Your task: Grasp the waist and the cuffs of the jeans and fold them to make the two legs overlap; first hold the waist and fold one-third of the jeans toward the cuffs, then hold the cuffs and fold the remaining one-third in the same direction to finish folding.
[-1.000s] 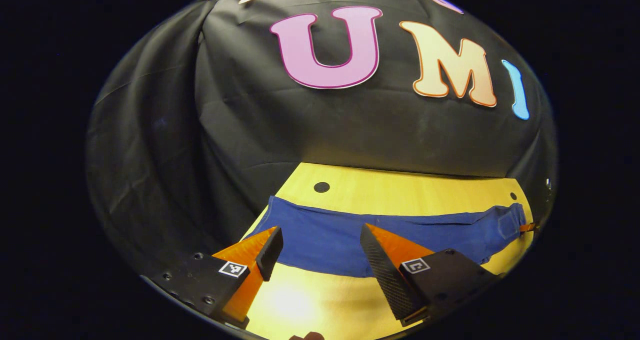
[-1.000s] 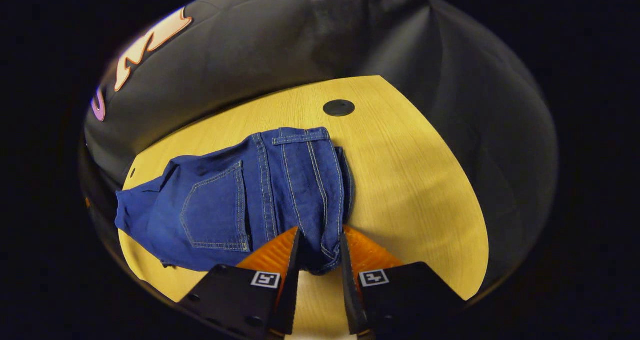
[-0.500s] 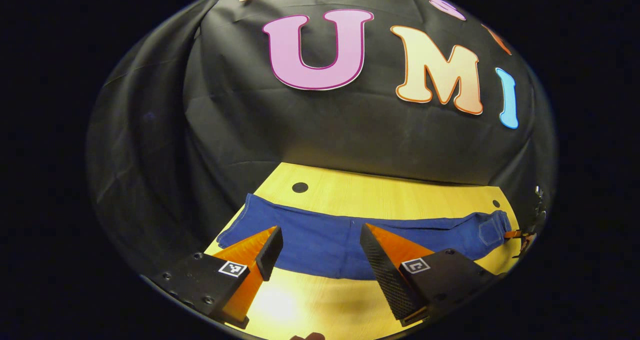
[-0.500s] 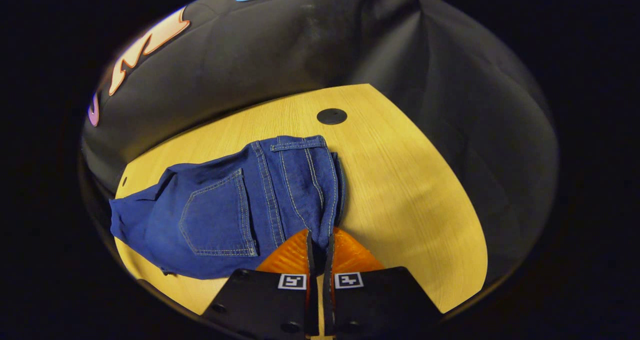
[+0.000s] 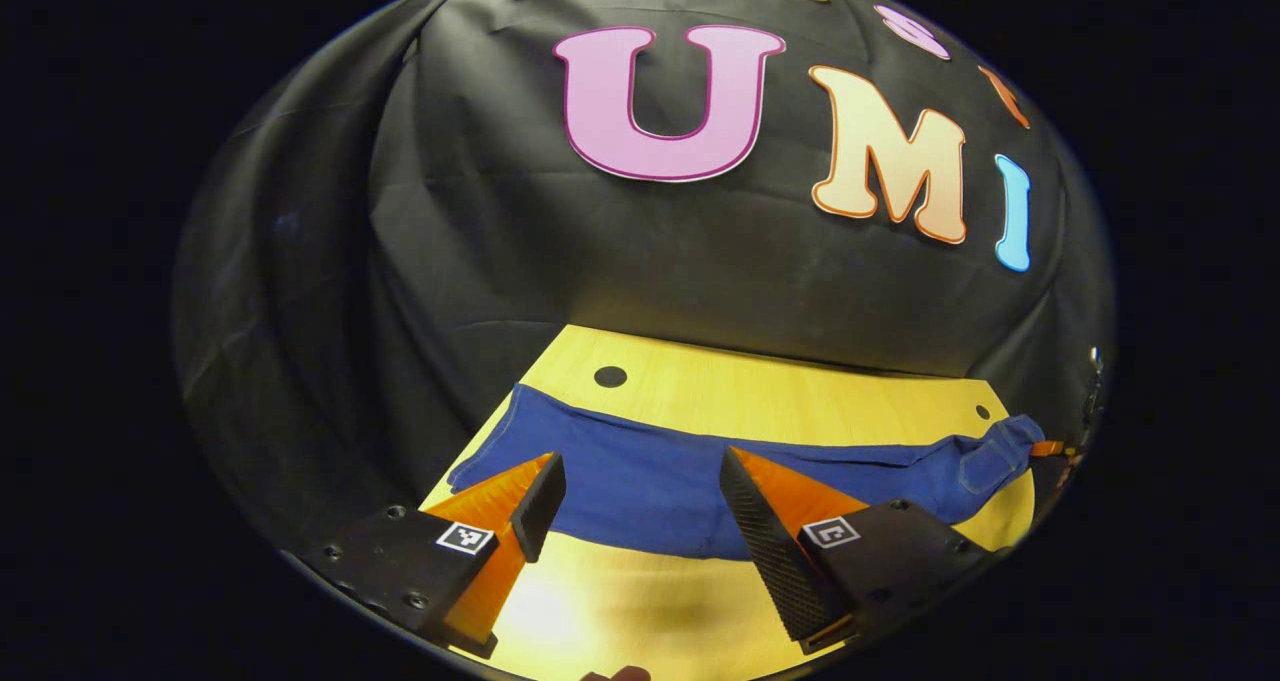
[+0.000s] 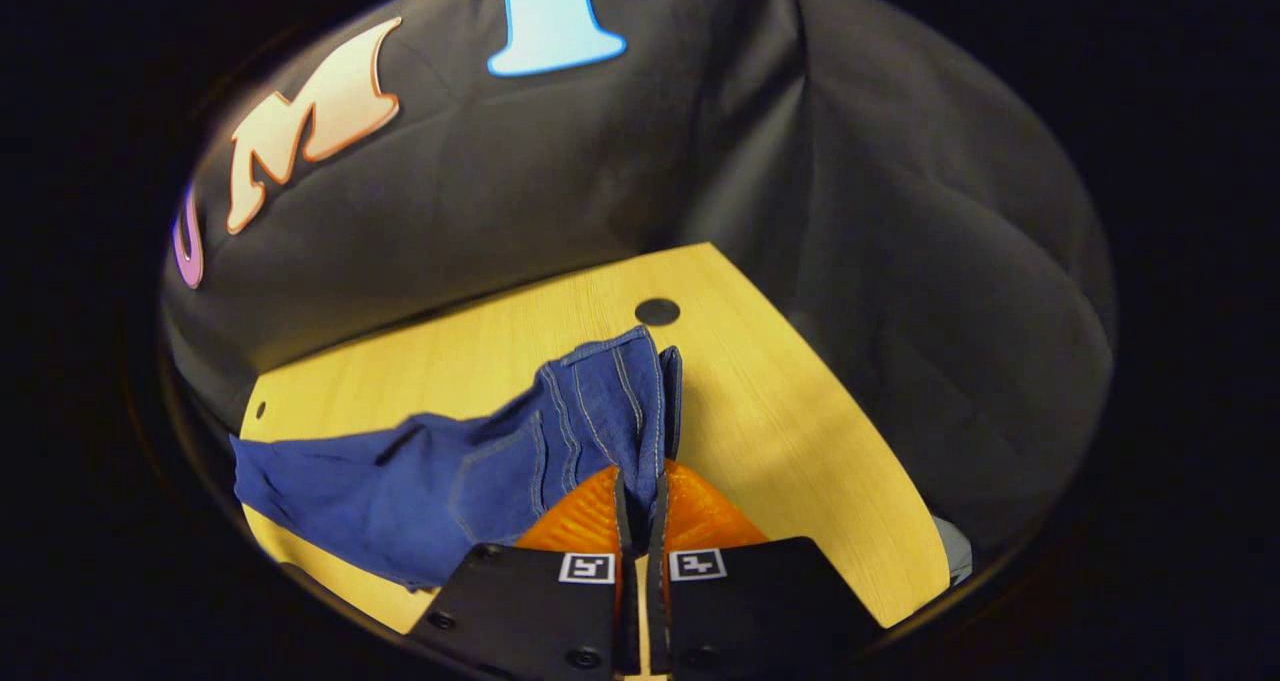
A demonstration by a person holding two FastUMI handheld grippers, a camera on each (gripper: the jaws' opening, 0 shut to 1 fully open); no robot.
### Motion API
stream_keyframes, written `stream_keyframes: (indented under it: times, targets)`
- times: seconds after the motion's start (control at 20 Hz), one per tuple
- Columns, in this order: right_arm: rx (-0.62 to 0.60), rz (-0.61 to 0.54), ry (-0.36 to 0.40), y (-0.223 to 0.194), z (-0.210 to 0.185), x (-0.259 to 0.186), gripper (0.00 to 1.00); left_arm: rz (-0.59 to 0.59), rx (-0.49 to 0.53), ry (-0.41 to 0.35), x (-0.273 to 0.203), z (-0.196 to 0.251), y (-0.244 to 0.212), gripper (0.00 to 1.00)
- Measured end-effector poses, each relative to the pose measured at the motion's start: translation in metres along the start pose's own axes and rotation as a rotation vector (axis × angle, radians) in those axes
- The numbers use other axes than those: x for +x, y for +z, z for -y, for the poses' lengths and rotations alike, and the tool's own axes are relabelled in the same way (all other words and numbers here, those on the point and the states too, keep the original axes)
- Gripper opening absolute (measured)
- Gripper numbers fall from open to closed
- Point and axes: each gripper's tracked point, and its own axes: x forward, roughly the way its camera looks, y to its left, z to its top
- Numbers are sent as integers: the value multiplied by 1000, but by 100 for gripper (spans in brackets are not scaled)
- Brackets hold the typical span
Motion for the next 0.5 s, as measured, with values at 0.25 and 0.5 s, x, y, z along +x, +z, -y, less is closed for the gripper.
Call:
stream_keyframes:
  times: [0.25,0.5]
  targets:
    - [11,140,52,38,-53,-65,4,-16,9,-65,17,-42,-5,99]
    - [-83,250,152,52,-131,-140,4,-23,8,-133,35,-79,-3,95]
